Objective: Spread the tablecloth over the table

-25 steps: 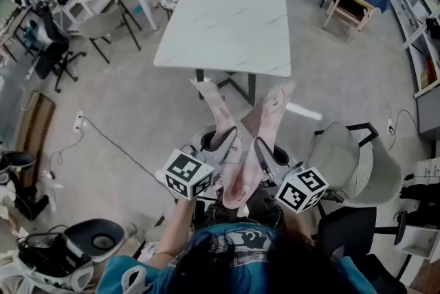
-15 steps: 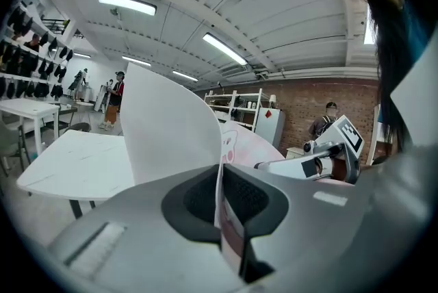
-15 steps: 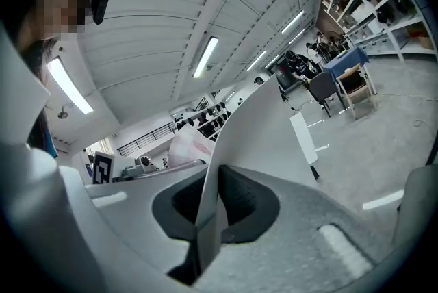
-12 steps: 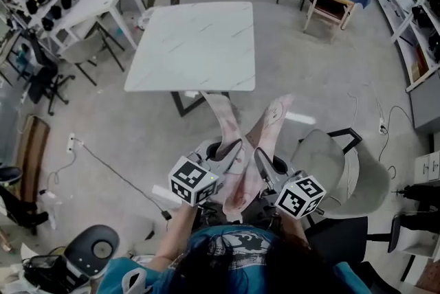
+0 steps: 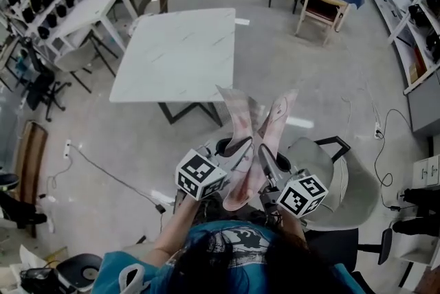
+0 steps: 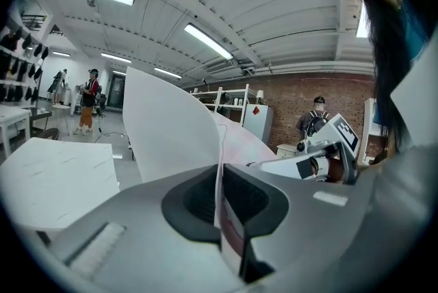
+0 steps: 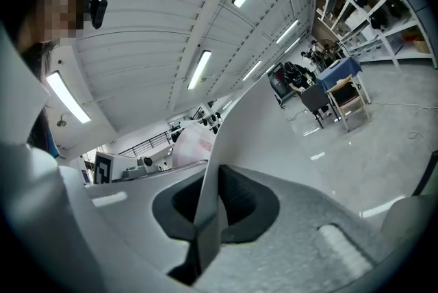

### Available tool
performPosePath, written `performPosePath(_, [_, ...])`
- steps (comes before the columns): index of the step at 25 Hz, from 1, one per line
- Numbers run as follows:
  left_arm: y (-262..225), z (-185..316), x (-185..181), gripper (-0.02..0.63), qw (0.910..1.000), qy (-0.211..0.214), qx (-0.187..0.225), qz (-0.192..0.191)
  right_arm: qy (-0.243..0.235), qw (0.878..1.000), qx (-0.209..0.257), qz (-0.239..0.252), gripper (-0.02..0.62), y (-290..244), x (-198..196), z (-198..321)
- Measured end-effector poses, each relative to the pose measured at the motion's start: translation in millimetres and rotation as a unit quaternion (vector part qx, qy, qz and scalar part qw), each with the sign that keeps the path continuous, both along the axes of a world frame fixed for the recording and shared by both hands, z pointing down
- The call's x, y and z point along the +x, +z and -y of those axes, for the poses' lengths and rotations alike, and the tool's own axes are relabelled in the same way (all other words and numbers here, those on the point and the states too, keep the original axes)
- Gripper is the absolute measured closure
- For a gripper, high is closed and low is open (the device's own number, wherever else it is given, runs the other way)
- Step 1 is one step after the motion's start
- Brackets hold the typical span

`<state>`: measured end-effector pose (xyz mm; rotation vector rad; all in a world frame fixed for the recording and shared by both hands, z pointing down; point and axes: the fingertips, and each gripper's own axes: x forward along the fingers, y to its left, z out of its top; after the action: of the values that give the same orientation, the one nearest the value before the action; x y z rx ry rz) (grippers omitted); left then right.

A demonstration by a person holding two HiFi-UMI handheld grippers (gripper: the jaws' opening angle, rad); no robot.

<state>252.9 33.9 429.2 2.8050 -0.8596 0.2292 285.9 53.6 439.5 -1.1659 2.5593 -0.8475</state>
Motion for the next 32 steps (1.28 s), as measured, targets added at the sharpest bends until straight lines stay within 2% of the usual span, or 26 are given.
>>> performPosePath(5, [-21.5,20.8,28.7,0.575,0.9996,0.027,0.007,0.009,0.026,1.0,0.014,0.004,0.588,-12.4,26.6,21.6])
performPosePath(9, [-30.1,45.2,49.0,0.572,0.9983,0.046,0.028,0.02,0.043,0.999,0.031,0.003,0.588,-22.1,48.1,43.7])
performPosePath(14, [-44.6,88.9,59.6,0.568,0.9966,0.058,0.058,0.009,0.069,0.996,0.057,0.002,0.586,-37.4,68.5,79.1])
performPosePath(21, [-89.3,180.2,31.2,0.569,0.9906,0.049,0.126,-0.017,0.113,0.988,0.101,-0.012,0.586,-72.2,66.7,159.8])
performPosePath(24, [-115.5,229.0,17.2,0.568,0.9867,0.047,0.155,-0.014,0.131,0.983,0.126,-0.028,0.586,-93.8,62.4,204.6])
performPosePath(27, [-137.8,284.4,-4.0,0.569,0.9823,0.045,0.181,-0.014,0.141,0.977,0.153,-0.041,0.586,-114.4,47.6,255.3])
performPosePath(32, [-161.6,383.6,-57.3,0.569,0.9753,0.013,0.22,-0.013,0.15,0.968,0.184,-0.077,0.581,-133.9,10.9,344.7])
